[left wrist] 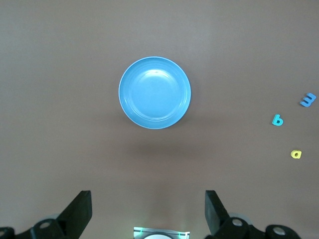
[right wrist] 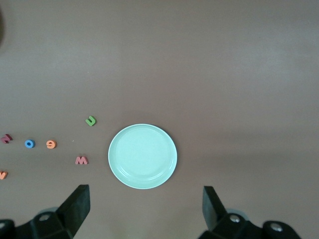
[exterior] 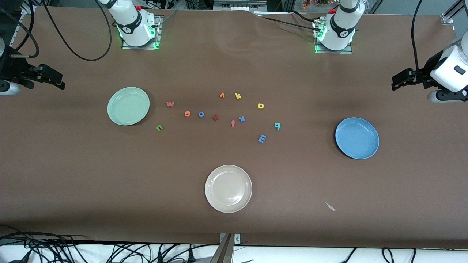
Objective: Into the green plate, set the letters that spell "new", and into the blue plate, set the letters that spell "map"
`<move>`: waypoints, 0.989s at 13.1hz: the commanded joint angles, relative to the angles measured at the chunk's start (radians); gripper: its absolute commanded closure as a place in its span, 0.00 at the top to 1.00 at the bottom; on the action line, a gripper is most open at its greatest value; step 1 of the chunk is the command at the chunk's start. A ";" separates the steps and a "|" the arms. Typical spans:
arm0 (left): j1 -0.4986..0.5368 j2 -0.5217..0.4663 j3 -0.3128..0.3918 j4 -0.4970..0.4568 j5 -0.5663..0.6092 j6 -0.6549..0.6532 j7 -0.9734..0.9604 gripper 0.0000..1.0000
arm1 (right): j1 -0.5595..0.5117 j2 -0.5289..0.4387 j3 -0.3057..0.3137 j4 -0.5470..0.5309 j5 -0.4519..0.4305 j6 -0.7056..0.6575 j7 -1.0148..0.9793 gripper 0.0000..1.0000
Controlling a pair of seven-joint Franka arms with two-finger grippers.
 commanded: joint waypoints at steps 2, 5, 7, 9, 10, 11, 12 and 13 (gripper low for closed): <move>0.038 -0.013 0.000 0.014 -0.024 -0.006 0.023 1.00 | -0.001 -0.001 -0.002 0.010 0.001 -0.011 -0.010 1.00; 0.038 -0.013 -0.004 0.014 -0.028 -0.006 0.024 1.00 | -0.001 -0.001 0.000 0.010 0.001 -0.012 -0.011 1.00; 0.037 -0.015 -0.014 0.014 -0.028 -0.008 0.023 1.00 | -0.001 -0.001 0.000 0.010 0.001 -0.012 -0.011 1.00; 0.037 -0.015 -0.014 0.014 -0.028 -0.006 0.023 1.00 | -0.001 -0.001 -0.002 0.010 0.001 -0.012 -0.011 1.00; 0.037 -0.015 -0.015 0.014 -0.027 -0.006 0.021 1.00 | -0.001 -0.001 -0.002 0.010 0.001 -0.012 -0.011 1.00; 0.037 -0.015 -0.015 0.014 -0.027 -0.006 0.021 1.00 | -0.001 -0.001 0.000 0.010 0.001 -0.012 -0.011 1.00; 0.037 -0.013 -0.014 0.013 -0.027 -0.005 0.021 1.00 | -0.001 -0.001 0.000 0.010 0.001 -0.012 -0.011 1.00; 0.037 -0.013 -0.012 0.013 -0.027 -0.003 0.021 1.00 | -0.001 -0.001 0.000 0.010 0.001 -0.012 -0.011 1.00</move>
